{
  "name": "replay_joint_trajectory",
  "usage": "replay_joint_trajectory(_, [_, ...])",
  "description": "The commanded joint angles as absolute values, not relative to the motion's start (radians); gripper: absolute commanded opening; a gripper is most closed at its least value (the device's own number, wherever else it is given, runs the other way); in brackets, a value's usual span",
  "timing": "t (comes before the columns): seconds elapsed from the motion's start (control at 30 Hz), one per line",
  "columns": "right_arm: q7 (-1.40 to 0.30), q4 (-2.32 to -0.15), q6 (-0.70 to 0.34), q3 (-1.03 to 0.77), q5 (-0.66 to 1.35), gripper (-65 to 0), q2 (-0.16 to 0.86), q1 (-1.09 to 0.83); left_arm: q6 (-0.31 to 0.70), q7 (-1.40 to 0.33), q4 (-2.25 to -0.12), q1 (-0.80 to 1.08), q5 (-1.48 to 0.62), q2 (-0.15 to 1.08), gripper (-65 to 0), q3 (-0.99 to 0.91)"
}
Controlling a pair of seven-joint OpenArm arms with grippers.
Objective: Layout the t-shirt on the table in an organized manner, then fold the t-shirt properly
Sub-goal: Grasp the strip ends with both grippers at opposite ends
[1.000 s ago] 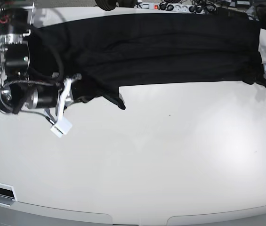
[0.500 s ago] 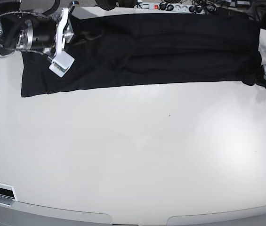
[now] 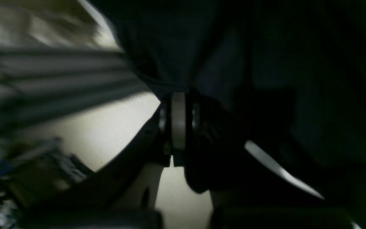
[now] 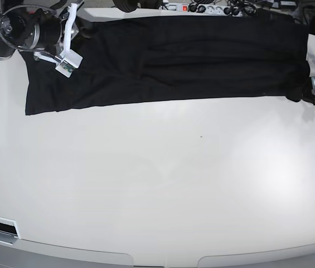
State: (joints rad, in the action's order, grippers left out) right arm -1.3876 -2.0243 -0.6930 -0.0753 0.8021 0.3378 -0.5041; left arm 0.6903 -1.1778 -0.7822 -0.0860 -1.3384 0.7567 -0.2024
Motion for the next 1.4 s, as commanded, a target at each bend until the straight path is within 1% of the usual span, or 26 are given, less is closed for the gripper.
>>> replay_joint_trajectory(0.0, [-1.358, -2.042, -0.698, -0.079, 0.8, -65.0, 0.347, -0.504, 0.698, -1.174, -0.792, -0.101, -1.362, 0.787, -24.9, -0.212])
replay_joint_trajectory(0.03, [-1.353, -2.042, -0.698, -0.079, 0.781, -65.0, 0.347, -0.504, 0.698, -1.174, -0.792, -0.101, -1.362, 0.787, -24.9, -0.212])
replay_joint_trajectory(0.07, [-1.353, -2.042, -0.698, -0.079, 0.779, -60.4, 0.347, -0.504, 0.698, -1.174, -0.792, -0.101, -1.362, 0.787, -24.9, -0.212])
replay_joint_trajectory(0.17, [-1.354, -2.042, -0.698, -0.08, 0.81, -40.5, 0.351, -0.504, 0.698, -1.174, -0.792, -0.108, -1.361, 0.788, -24.9, -0.212])
replay_joint_trajectory(0.2, [-1.356, -2.042, -0.698, -0.079, 0.83, -35.1, 0.352, -0.504, 0.698, -1.174, -0.792, -0.11, -1.362, 0.789, -24.9, -0.212])
replay_joint_trajectory(0.23, [-1.376, -2.046, -0.698, -0.08, 0.862, -31.8, 0.352, -0.504, 0.698, -1.175, -0.792, -0.116, -1.361, 0.791, -24.9, -0.214])
replay_joint_trajectory(0.27, [-1.396, -2.056, -0.698, -0.08, 0.892, -31.2, 0.352, -0.504, 0.698, -1.174, -0.792, -0.118, -1.362, 0.796, -24.9, -0.22])
replay_joint_trajectory(0.37, [-1.396, -2.118, -0.698, -0.08, 0.971, -31.4, 0.352, -0.504, 0.698, -1.175, -0.792, -0.131, -1.361, 0.81, -24.9, -0.265])
replay_joint_trajectory(0.47, [-1.396, -2.193, -0.698, -0.097, 0.968, -31.4, 0.352, -0.504, 0.698, -1.177, -0.792, -0.133, -1.357, 0.82, -24.9, -0.352])
replay_joint_trajectory(0.57, [-1.38, -2.211, -0.698, -0.14, 0.942, -32.1, 0.352, -0.504, 0.698, -1.193, -0.792, -0.13, -1.314, 0.82, -24.9, -0.458])
replay_joint_trajectory(0.7, [-1.184, -2.192, -0.698, -0.173, 0.767, -32.1, 0.346, -0.504, 0.698, -1.192, -0.792, -0.101, -1.276, 0.82, -24.9, -0.541])
replay_joint_trajectory(0.73, [-1.129, -2.175, -0.682, -0.172, 0.731, -32.9, 0.346, -0.504, 0.698, -1.189, -0.792, -0.087, -1.276, 0.819, -24.9, -0.547])
replay_joint_trajectory(0.77, [-1.079, -2.15, -0.665, -0.17, 0.704, -35.6, 0.346, -0.504, 0.698, -1.189, -0.792, -0.07, -1.276, 0.817, -24.9, -0.55])
replay_joint_trajectory(0.83, [-0.993, -2.083, -0.664, -0.17, 0.655, -44.1, 0.346, -0.504, 0.698, -1.189, -0.792, -0.035, -1.276, 0.81, -24.9, -0.551])
replay_joint_trajectory(0.87, [-0.958, -2.042, -0.675, -0.17, 0.63, -50.2, 0.346, -0.501, 0.698, -1.188, -0.792, -0.016, -1.276, 0.806, -24.9, -0.551])
replay_joint_trajectory(0.93, [-0.943, -1.961, -0.698, -0.17, 0.598, -65.0, 0.345, -0.479, 0.698, -1.18, -0.792, 0.018, -1.275, 0.798, -24.9, -0.551])
replay_joint_trajectory(1.23, [-0.949, -1.64, -0.698, -0.17, 0.586, -65.0, 0.344, -0.36, 0.698, -1.147, -0.792, 0.12, -1.244, 0.795, -24.9, -0.551])
replay_joint_trajectory(1.37, [-0.95, -1.564, -0.698, -0.17, 0.586, -65.0, 0.344, -0.315, 0.698, -1.154, -0.792, 0.149, -1.229, 0.796, -24.9, -0.551])
